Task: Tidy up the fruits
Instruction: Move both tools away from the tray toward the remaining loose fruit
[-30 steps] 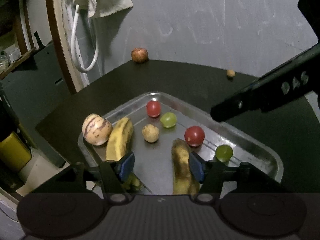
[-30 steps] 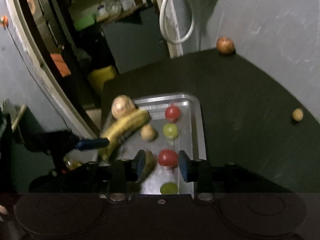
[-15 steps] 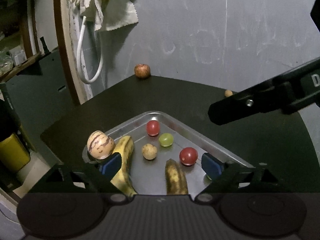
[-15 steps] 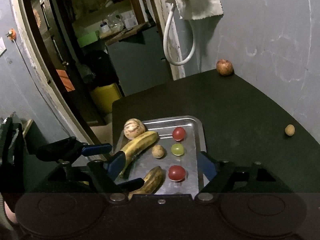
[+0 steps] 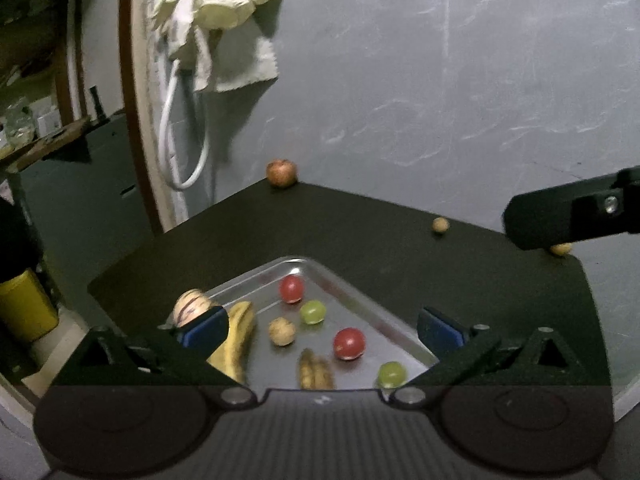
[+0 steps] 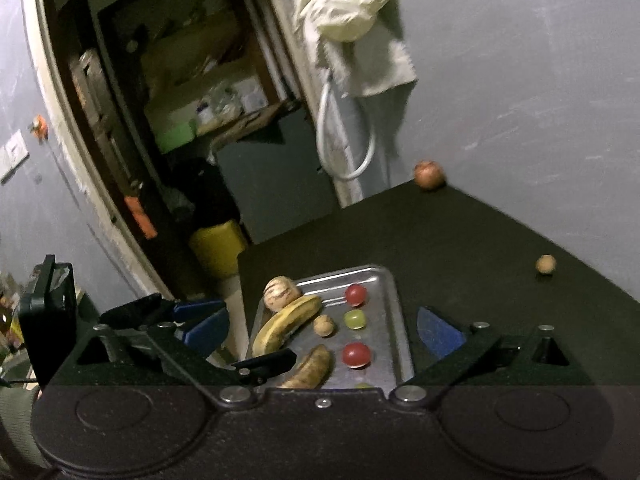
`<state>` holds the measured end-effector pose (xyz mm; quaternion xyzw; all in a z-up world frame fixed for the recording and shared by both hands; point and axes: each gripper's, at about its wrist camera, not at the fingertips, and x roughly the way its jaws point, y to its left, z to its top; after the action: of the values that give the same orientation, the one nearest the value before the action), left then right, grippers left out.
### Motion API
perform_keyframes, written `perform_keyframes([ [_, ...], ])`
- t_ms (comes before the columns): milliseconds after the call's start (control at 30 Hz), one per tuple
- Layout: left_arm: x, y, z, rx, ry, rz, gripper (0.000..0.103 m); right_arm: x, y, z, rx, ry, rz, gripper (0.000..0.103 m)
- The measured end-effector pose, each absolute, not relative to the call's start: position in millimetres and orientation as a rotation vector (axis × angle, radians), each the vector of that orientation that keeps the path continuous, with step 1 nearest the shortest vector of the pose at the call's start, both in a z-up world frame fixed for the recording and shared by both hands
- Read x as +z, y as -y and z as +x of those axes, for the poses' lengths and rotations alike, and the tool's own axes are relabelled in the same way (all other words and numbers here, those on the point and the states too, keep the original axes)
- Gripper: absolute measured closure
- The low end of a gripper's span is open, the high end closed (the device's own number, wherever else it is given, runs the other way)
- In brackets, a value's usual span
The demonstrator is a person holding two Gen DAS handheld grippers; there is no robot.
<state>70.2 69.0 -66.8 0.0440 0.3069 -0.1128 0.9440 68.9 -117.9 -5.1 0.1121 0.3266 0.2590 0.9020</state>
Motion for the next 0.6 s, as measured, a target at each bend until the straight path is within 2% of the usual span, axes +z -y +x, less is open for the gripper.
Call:
perform_keyframes([
  [600, -43, 27, 120, -0.467, -0.599, 0.139, 0.001, -1, 231, 45, 0.137, -0.579, 0.348, 0.001],
])
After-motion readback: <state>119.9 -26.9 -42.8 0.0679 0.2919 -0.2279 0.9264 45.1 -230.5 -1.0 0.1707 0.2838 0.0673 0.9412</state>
